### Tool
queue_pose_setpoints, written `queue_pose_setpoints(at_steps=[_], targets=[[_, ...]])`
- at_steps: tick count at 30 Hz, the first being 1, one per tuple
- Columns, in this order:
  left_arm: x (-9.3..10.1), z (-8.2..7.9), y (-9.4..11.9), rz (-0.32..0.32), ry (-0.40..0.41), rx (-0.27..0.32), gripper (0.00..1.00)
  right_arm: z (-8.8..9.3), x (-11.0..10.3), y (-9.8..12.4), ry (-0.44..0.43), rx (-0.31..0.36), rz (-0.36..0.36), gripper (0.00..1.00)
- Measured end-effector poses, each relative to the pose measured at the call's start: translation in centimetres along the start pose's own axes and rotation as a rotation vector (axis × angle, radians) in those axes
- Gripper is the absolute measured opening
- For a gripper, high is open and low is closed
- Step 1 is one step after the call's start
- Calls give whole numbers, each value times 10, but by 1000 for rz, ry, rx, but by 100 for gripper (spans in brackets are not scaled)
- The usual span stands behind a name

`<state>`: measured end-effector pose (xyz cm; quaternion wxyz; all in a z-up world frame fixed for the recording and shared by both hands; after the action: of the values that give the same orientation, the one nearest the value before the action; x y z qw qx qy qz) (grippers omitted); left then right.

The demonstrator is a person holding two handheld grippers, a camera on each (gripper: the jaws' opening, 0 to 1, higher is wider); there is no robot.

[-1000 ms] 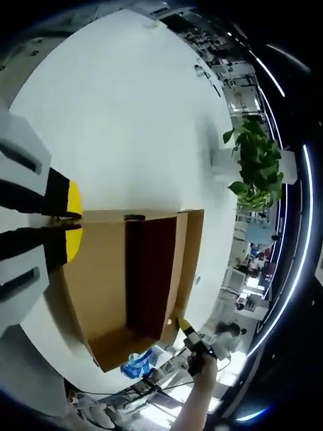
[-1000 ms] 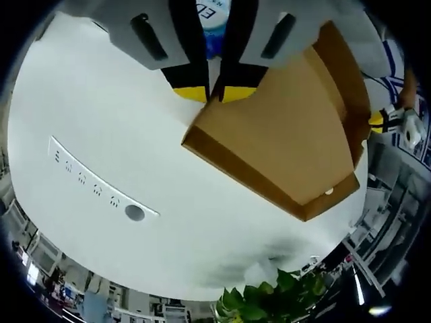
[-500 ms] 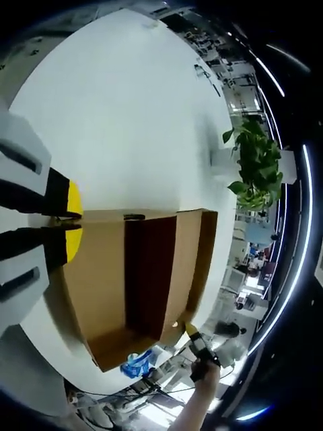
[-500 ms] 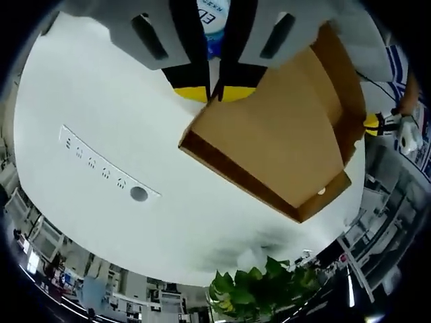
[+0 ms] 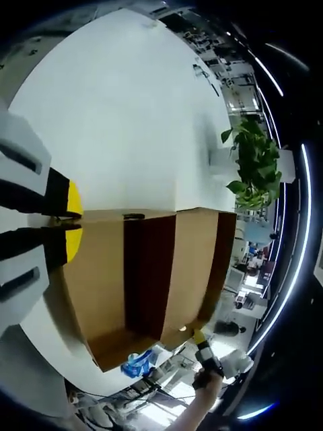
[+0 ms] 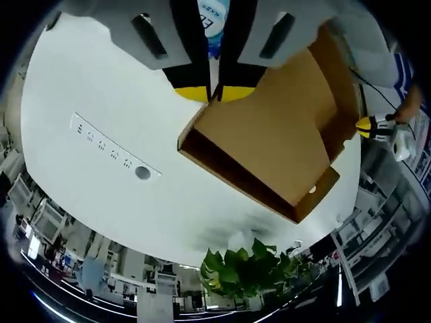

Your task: Operate the shoe box by opening the lid, removing the specified soft item, and placing it in the target area until the item is outside and the box remains undamaged.

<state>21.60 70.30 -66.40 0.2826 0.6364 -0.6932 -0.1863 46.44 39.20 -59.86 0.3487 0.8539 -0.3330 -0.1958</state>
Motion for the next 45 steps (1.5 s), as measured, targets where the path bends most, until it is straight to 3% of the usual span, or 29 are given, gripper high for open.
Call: queue_pose_setpoints(at_steps=[17,29,39,45], targets=[[0,1,0,-3,-4,12,4,-1,-23,32,130,111,41,1],[0,2,0,2,-5,17,4,9,-35,46,133,192,72,1],[0,3,0,8,-11,20,4,23,-47,61,81,269,68,0],[0,2,0,10,-25,27,4,32,-60,68,122,296,95,0]])
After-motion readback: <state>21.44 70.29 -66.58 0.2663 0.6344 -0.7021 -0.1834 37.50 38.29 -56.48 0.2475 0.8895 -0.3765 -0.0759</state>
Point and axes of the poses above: the point that each gripper's makers call its tool centre point, and the gripper's own axes: y roughly backward along the fingers, x roughly to its right, z roughly out of its underside, the point moved 6 cm from there along y, roughly backward along the fingers, and after that the axes turned 6 degrees about x, right-handed, at the moved point
